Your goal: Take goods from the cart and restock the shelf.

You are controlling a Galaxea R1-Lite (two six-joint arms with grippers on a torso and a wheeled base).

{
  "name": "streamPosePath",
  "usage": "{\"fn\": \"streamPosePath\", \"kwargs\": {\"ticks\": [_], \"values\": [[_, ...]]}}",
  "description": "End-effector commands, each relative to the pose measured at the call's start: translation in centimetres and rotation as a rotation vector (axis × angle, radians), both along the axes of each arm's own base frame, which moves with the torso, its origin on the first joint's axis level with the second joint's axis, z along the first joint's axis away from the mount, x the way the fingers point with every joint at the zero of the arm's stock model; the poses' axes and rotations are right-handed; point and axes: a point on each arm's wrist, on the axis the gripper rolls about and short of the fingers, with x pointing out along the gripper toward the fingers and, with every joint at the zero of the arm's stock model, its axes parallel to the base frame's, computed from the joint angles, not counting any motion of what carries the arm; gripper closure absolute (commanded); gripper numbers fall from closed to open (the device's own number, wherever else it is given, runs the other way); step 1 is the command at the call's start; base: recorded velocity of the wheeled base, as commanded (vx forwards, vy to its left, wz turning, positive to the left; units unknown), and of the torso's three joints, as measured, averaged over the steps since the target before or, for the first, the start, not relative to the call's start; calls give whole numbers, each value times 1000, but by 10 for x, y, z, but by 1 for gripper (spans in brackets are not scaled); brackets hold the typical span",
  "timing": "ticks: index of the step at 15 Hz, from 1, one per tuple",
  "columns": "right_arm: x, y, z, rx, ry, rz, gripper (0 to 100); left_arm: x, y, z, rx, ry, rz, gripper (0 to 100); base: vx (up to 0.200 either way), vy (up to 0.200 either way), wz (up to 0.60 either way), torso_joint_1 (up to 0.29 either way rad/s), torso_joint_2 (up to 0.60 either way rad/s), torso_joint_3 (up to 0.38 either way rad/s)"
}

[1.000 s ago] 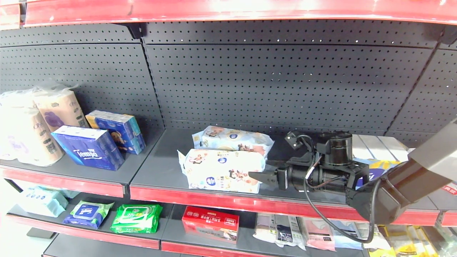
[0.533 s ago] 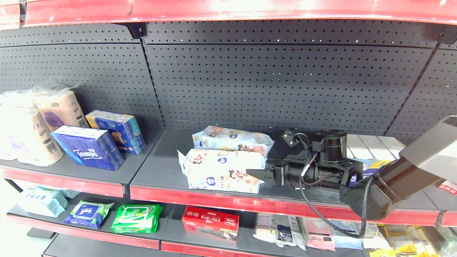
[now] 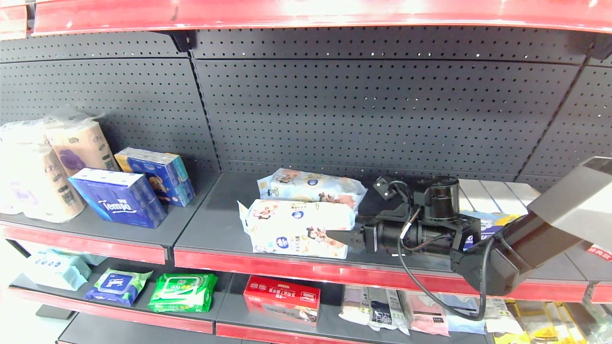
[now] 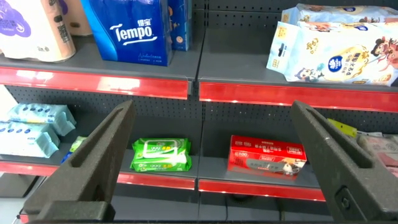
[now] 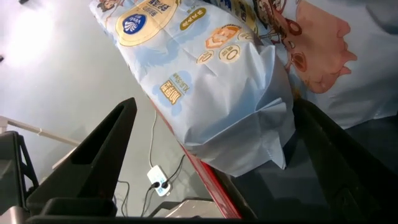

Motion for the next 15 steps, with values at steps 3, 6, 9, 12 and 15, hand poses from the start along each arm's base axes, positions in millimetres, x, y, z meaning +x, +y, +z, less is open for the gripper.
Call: {"fn": "streamPosePath", "kwargs": {"ticks": [3, 6, 9, 12, 15], "values": [[1, 3, -3, -2, 5, 8, 0, 0, 0, 0, -2, 1, 0, 0, 0, 0, 0, 0, 0, 0], [2, 4, -4, -2, 5, 8, 100, 0, 0, 0, 0, 1, 0, 0, 0, 0, 0, 0, 0, 0], [1, 3, -4, -4, 8, 6, 100, 0, 0, 0, 0, -1, 0, 0, 0, 0, 0, 0, 0, 0], [-1, 2, -6, -9, 16, 7, 100, 0, 0, 0, -2, -1, 0, 0, 0, 0, 0, 0, 0, 0], [-1, 1, -5, -10, 11, 1, 100, 0, 0, 0, -2, 1, 0, 0, 0, 0, 0, 0, 0, 0]]}}
